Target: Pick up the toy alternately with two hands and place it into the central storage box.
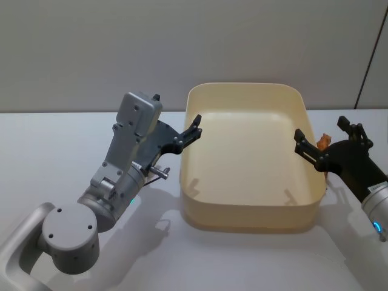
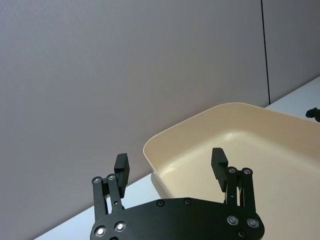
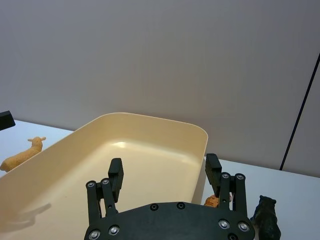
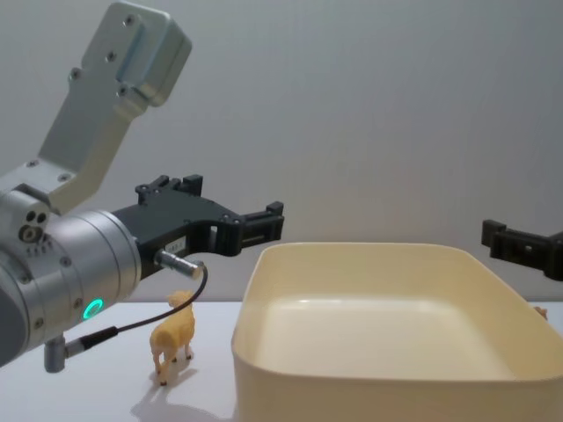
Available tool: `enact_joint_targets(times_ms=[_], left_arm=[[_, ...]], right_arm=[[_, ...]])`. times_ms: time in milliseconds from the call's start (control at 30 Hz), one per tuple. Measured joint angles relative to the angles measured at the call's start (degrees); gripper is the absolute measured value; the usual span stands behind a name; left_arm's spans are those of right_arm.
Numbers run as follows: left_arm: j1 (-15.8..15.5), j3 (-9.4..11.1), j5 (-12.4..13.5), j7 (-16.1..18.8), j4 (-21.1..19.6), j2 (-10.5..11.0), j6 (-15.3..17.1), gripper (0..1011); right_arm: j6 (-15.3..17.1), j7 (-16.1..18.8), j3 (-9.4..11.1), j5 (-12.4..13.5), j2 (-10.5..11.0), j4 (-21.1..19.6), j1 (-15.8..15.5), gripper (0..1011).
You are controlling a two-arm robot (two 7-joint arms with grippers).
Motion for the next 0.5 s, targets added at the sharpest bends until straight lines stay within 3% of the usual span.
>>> enact_joint_targets(times_ms=[500], left_arm=[[0.0, 0.0, 0.0, 0.0, 0.0, 0.0, 0.0, 1001]], right_arm=[[0.0, 0.0, 0.0, 0.0, 0.0, 0.0, 0.0, 1001]])
